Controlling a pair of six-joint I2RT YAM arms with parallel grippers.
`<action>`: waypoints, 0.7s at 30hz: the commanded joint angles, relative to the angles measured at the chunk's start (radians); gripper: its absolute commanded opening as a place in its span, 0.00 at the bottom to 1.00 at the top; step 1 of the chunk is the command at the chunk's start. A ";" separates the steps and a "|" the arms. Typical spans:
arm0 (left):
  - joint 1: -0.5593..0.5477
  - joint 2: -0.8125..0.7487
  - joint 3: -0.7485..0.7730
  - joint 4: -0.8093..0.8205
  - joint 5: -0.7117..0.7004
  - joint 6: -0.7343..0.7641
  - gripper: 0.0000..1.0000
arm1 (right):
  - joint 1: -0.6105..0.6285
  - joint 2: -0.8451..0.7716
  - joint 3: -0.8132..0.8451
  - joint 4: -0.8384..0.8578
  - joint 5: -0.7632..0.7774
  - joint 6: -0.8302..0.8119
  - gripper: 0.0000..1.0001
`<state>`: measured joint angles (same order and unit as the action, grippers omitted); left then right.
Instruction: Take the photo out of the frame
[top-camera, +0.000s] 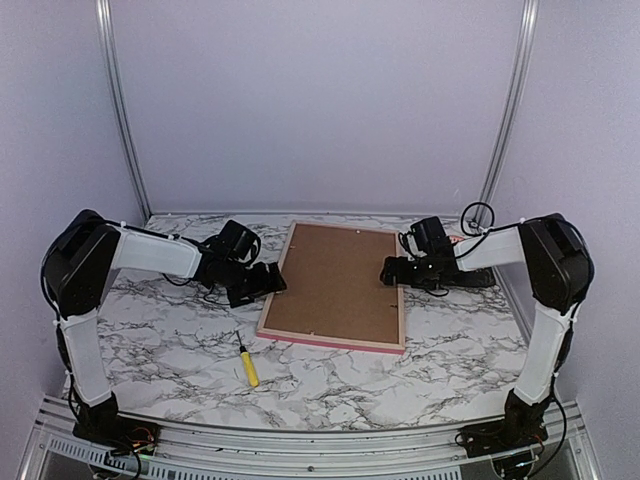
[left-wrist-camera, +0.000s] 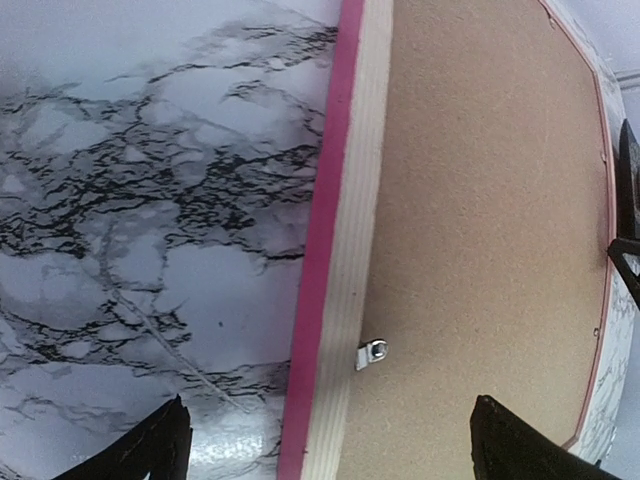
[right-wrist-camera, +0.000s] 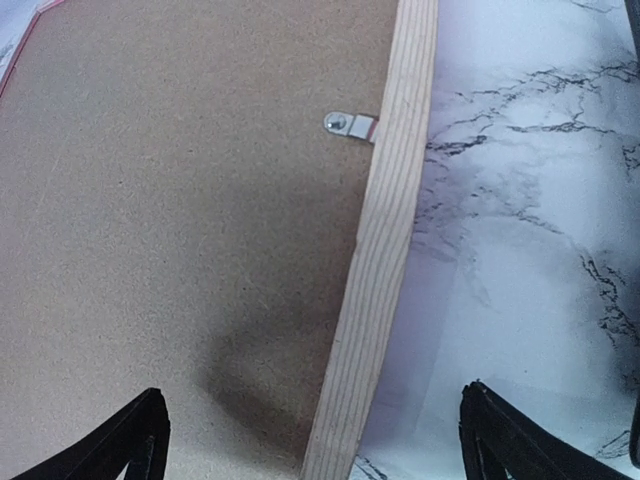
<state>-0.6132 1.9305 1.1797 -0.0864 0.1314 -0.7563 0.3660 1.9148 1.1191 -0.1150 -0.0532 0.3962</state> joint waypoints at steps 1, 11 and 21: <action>-0.064 0.024 -0.019 0.035 0.001 -0.061 0.99 | -0.006 0.033 0.011 0.015 -0.036 -0.028 0.99; -0.189 -0.023 -0.015 -0.007 -0.026 -0.111 0.99 | 0.027 0.053 0.052 -0.005 -0.077 -0.077 0.99; -0.265 -0.098 -0.039 -0.046 -0.034 -0.141 0.99 | 0.101 -0.099 -0.111 -0.006 -0.044 -0.049 0.99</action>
<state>-0.8509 1.8915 1.1519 -0.1207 0.0776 -0.8734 0.4183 1.8679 1.0447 -0.0860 -0.0601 0.3290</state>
